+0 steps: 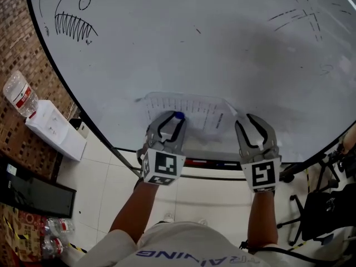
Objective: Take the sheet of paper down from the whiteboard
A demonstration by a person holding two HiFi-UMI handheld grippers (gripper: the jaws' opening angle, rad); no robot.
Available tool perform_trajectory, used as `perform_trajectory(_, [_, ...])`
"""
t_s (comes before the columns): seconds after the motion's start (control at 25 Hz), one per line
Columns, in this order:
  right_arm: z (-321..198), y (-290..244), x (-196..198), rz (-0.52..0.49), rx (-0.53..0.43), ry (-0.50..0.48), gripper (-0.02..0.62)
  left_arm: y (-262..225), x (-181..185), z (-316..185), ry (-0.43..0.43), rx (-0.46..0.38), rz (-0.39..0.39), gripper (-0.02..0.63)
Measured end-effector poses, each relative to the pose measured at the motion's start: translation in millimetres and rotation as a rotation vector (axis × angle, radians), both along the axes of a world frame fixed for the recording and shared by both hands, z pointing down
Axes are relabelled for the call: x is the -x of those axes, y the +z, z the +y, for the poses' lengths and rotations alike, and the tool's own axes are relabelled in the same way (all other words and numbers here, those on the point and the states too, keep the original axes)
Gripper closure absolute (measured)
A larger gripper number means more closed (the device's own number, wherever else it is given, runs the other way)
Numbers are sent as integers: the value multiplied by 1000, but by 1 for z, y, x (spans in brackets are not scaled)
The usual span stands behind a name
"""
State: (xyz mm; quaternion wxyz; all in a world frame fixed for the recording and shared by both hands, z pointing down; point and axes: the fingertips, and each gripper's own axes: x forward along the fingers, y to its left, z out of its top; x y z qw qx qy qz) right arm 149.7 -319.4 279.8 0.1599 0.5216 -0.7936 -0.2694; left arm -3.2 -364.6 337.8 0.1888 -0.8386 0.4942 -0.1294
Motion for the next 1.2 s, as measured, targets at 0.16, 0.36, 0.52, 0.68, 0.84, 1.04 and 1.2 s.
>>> perform_trajectory(0.16, [-5, -11, 17, 146, -34, 9, 465, 1, -1, 0, 14, 7, 8, 480])
perform_trajectory(0.36, [-10, -15, 33, 188, -52, 19, 463, 0, 0, 0, 25, 13, 18, 480])
perform_trajectory(0.52, [-13, -19, 31, 148, -61, 36, 588, 0, -1, 0, 46, 26, 53, 480])
perform_trajectory(0.68, [-14, -14, 29, 127, -30, 9, 588, 1, -1, 0, 65, 33, 59, 480])
perform_trajectory(0.84, [-8, 2, 21, 48, 58, -26, 588, -4, 1, 9, 105, 56, 101, 480])
perform_trajectory(1.04, [3, 40, -13, -44, 168, 13, 588, 11, 18, 28, 127, 162, 295, 480])
perform_trajectory(1.2, [22, 73, -49, -163, 255, 50, 588, 34, 43, 41, 78, 183, 364, 480])
